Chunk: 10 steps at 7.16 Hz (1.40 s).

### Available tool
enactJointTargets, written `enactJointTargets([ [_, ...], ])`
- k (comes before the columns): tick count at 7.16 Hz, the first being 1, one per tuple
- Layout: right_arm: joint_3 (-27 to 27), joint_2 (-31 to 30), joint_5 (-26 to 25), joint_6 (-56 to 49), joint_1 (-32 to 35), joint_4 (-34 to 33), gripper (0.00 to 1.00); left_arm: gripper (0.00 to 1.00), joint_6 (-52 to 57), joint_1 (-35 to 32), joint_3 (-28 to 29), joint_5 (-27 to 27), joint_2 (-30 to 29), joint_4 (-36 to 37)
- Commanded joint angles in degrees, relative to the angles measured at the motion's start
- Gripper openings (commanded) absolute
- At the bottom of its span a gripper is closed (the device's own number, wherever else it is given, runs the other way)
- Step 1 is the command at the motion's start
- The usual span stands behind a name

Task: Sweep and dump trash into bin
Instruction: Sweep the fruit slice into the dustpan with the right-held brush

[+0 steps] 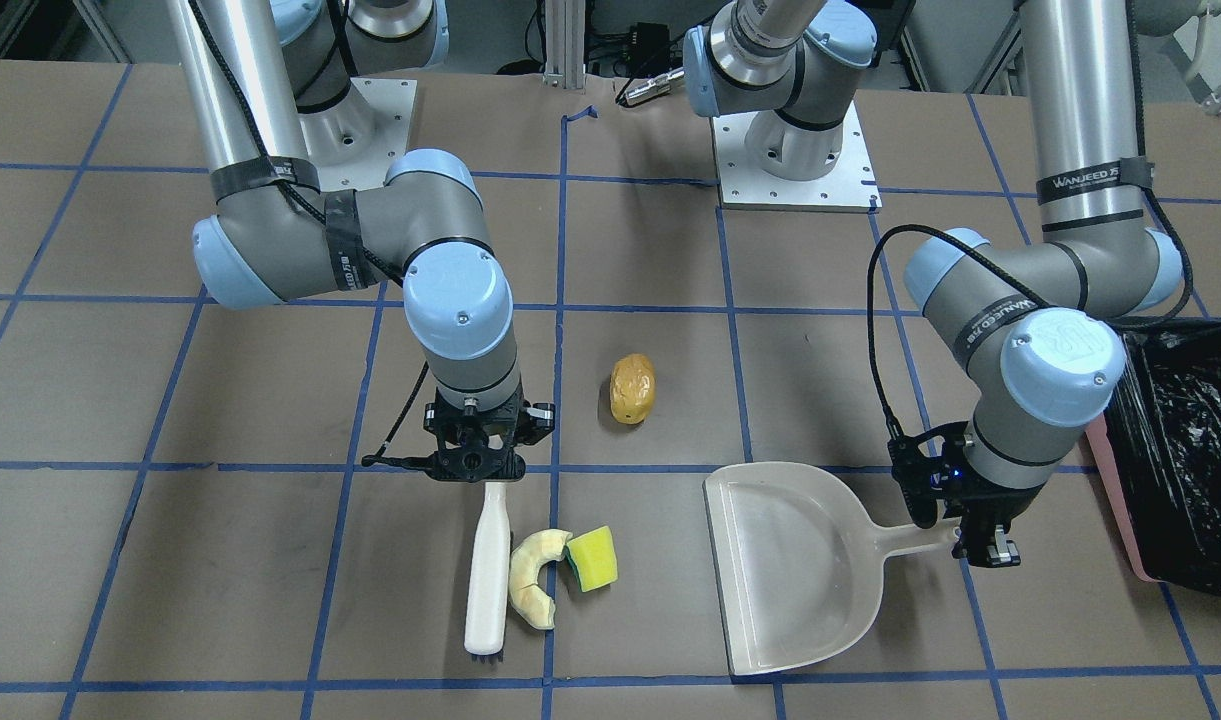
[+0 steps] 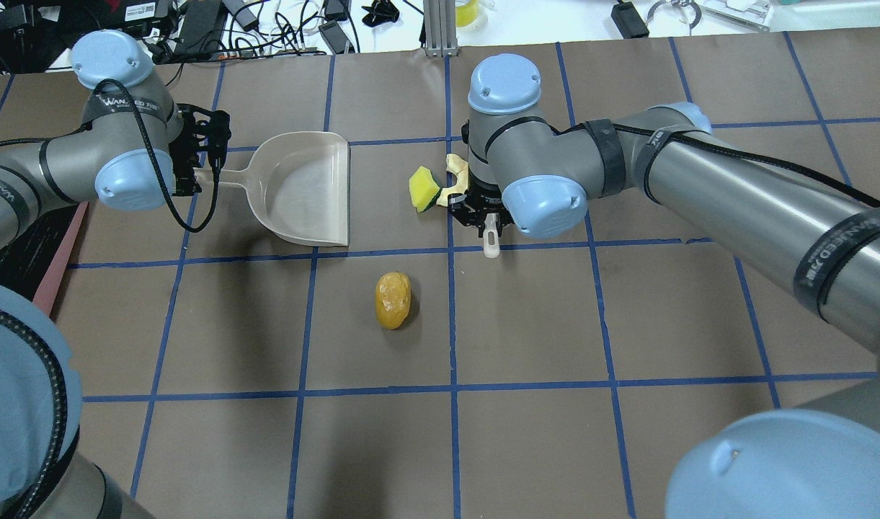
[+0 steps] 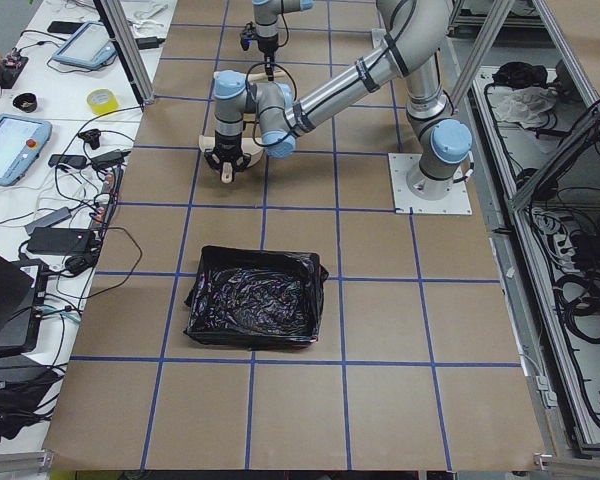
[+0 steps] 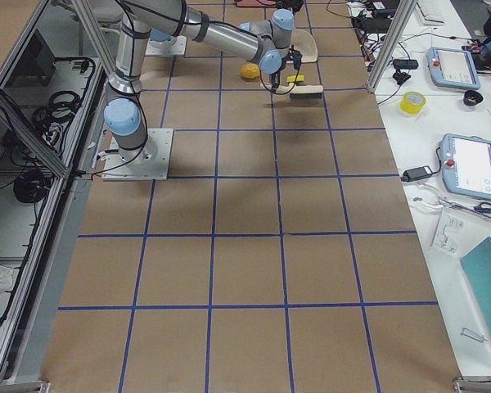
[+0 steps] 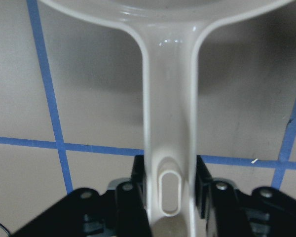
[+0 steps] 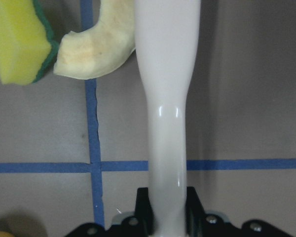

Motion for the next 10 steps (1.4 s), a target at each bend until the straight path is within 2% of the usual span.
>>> enactJointTargets([
  [1,-3.84,2.98,0.09,6.54,3.63,-0.14,0.0,0.0,-1.88,-0.39,-0.14,0.78,-0.1,-0.06],
  [6,-15.27,10.81,0.17,22.28,13.65,0.3,0.0,0.0,-3.04,-1.53,-1.19,0.7,0.34,0.29],
  [10,-22.67,14.77,1.05,28.9,18.67,0.74,0.0,0.0,-2.95,-1.44,-1.28,0.61,0.34,0.29],
])
